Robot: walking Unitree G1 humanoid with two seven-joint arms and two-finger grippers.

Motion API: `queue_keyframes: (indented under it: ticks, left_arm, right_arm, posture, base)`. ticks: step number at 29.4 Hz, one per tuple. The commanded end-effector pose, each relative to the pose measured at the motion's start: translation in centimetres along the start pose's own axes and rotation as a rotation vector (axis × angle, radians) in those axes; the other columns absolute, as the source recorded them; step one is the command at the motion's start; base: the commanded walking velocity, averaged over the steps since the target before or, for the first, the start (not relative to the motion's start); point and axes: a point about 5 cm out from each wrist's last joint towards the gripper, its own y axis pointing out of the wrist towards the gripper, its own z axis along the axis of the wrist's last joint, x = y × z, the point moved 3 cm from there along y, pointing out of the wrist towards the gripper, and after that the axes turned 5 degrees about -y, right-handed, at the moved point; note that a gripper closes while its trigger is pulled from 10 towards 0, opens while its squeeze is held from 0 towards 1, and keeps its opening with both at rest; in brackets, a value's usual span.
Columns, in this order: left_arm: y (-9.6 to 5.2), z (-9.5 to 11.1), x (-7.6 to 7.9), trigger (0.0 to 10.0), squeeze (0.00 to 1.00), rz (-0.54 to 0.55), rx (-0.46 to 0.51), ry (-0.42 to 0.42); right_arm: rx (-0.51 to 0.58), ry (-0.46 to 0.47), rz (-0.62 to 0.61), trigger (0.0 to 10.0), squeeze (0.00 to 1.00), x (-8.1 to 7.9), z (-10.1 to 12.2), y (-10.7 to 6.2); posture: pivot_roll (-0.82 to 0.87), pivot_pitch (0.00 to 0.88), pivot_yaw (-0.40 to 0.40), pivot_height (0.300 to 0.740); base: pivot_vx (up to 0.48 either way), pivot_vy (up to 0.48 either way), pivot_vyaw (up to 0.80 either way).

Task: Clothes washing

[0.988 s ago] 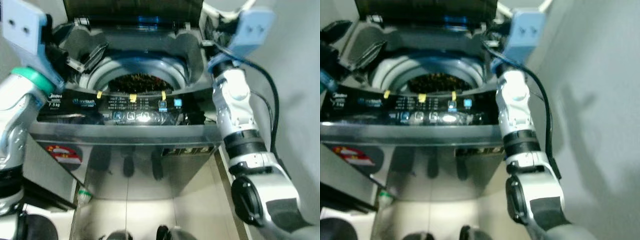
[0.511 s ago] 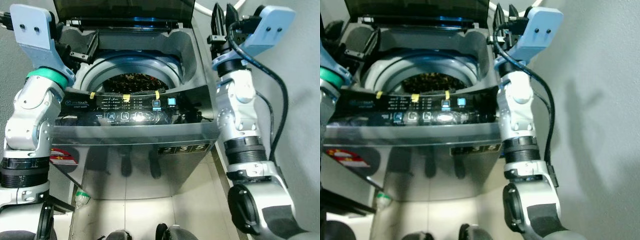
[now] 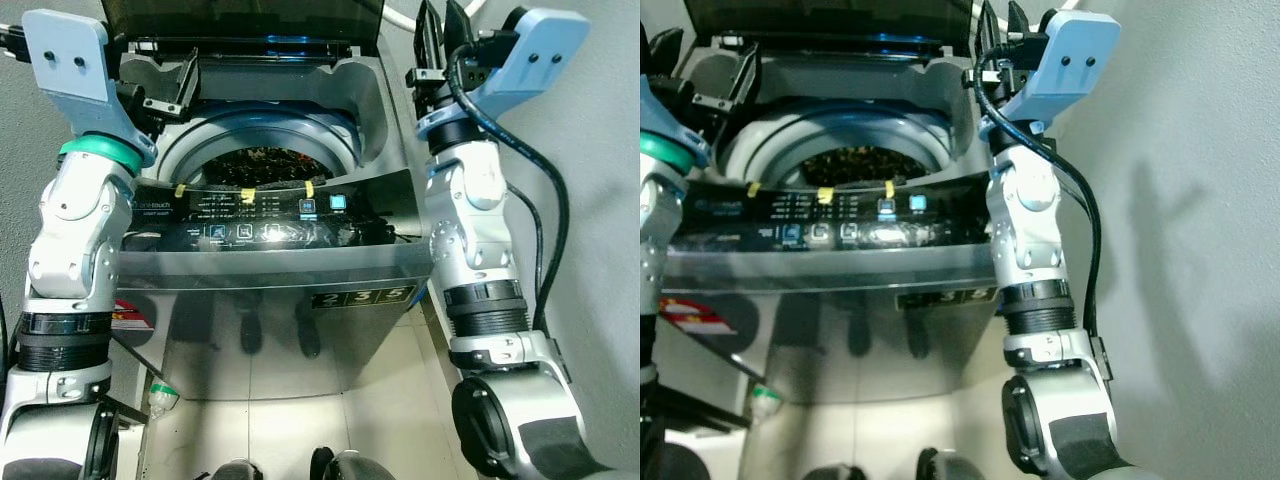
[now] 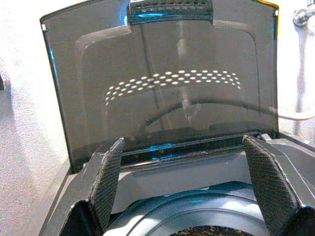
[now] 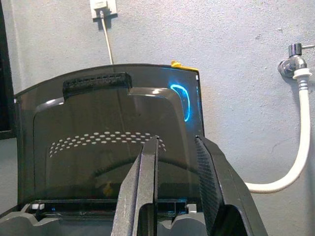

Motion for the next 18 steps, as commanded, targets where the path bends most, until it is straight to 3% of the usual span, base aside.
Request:
queue_keyframes:
  ticks: [1,3,18]
  left_arm:
    - [0.07,0.22,0.03,10.0,0.0,0.009,0.018,0.014]
    - [0.06,0.25,0.02,10.0,0.0,0.01,0.021,0.016]
    - [0.21,0.38,-0.04,10.0,0.0,0.009,0.034,0.026]
  right_arm:
    - [-0.014,-0.007,0.003,10.0,0.0,0.04,-0.22,-0.33]
    - [-0.019,-0.009,0.005,10.0,0.0,-0.02,-0.29,-0.34]
    - [-0.029,-0.011,0.017,10.0,0.0,-0.25,-0.37,-0.42]
  posture:
    - [0.12,0.087,0.021,0.74]
    - [0.12,0.087,0.021,0.74]
    - [0.12,0.086,0.025,0.74]
  base:
    - [0.0,0.0,0.0]
    - [0.0,0.0,0.0]
    - [-0.39,0.0,0.0]
